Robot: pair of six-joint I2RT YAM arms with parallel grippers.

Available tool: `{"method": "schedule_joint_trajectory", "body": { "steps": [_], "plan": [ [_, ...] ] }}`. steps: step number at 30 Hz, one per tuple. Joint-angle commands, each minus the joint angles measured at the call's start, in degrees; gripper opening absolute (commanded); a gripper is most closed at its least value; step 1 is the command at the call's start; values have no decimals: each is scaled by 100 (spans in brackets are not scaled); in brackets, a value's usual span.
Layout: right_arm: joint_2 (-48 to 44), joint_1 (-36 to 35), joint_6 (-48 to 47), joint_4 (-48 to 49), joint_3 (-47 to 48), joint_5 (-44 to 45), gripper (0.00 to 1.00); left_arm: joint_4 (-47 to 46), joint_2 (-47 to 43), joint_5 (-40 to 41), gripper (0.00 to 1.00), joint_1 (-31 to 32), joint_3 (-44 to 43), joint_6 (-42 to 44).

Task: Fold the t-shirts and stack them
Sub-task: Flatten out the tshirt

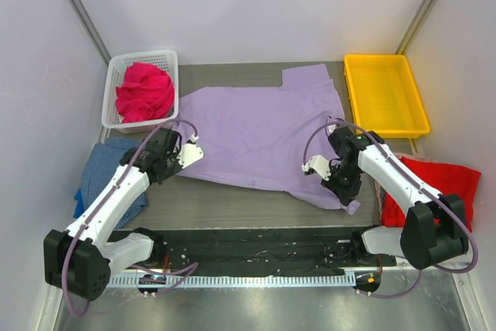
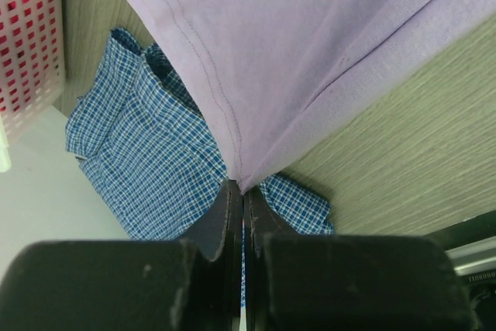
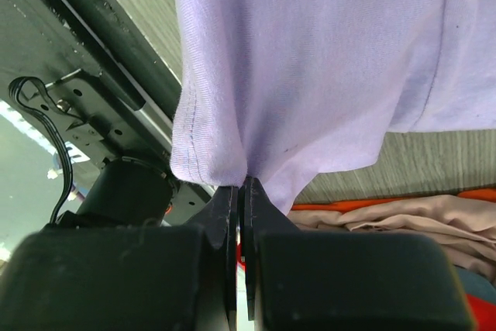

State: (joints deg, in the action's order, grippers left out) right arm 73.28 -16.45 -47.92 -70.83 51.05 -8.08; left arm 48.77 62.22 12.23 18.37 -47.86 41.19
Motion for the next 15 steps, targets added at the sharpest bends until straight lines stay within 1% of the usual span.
{"method": "schedule_joint_trajectory", "body": {
  "steps": [1,7,8,10,11,13,14,15],
  "plan": [
    [-6,-34,-94,-361,-25,148,1,299,-8,-62,0,17,-31,74],
    [-6,-43,-121,-493,-69,245,1,431,28,-98,0,9,65,29],
    [-15,-43,-121,-502,-69,289,7,423,19,-89,2,9,83,38],
    [-41,-52,-130,-528,-60,289,17,396,-16,-98,13,9,145,47],
    [-41,-52,-130,-529,-51,306,33,396,-16,-107,17,17,162,56],
    [-85,-52,-147,-573,-34,315,42,414,-51,-150,30,17,189,56],
    [-103,-43,-147,-573,-16,333,51,405,-78,-151,38,17,198,56],
    [-164,-51,-156,-555,-7,342,54,405,-113,-151,44,9,206,82]
  ]
}}
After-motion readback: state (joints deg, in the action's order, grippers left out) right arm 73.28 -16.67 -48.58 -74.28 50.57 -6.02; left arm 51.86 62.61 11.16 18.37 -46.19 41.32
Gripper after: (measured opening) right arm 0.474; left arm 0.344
